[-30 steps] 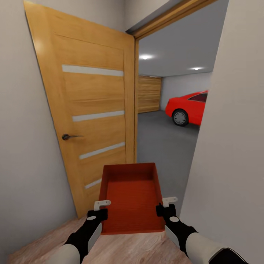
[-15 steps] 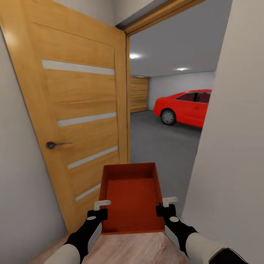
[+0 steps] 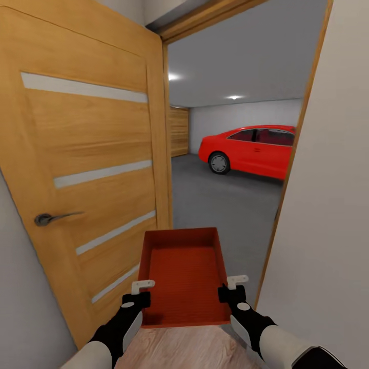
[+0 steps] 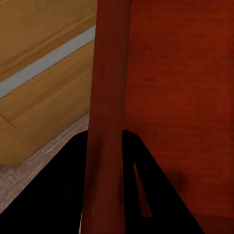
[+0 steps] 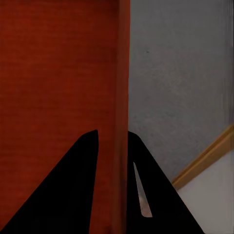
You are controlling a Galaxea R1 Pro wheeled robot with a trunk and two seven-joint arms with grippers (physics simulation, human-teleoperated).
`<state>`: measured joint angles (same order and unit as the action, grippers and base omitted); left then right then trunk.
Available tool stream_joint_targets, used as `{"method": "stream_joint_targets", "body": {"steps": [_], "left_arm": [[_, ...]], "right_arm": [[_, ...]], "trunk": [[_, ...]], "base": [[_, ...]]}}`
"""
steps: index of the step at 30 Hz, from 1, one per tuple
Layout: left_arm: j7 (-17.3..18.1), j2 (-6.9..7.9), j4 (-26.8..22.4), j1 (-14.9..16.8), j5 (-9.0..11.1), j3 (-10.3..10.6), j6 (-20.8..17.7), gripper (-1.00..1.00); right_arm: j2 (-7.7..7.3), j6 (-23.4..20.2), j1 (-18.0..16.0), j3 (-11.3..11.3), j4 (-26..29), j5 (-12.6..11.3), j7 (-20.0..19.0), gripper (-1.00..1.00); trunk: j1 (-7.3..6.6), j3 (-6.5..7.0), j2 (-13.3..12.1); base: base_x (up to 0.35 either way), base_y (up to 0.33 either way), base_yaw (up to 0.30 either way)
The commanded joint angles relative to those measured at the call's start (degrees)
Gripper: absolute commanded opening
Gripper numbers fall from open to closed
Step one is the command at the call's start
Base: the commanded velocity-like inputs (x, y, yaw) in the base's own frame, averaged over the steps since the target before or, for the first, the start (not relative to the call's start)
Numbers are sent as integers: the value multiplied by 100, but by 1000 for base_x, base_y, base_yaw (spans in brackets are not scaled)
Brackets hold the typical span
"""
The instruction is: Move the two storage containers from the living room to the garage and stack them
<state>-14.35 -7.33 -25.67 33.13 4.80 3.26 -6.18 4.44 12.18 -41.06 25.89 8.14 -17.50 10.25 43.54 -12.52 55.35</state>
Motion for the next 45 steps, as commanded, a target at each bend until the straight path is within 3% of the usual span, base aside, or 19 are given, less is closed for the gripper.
{"method": "stream_joint_targets", "body": {"steps": [1,24,35,45], "left_arm": [[-358,144,-36,-1,-84,-150,38,-100],[-354,144,-35,-2,-76,-150,38,-100],[-352,144,-35,0,-76,-150,38,-100],[-350,144,-35,-2,-76,-150,38,-100]], "right_arm": [[4,-5,-7,-242,-1,-262,-14,-100],[4,-5,-7,-242,-2,-262,-14,-100],[4,-5,-7,-242,-1,-262,-25,-100],[4,-5,-7,-242,-2,-262,-15,-100]], "trunk": [[3,-8,5],[3,-8,5],[3,-8,5],[3,-8,5]], "base": [[248,248,-289],[248,248,-289],[248,248,-67],[248,248,-253]]}}
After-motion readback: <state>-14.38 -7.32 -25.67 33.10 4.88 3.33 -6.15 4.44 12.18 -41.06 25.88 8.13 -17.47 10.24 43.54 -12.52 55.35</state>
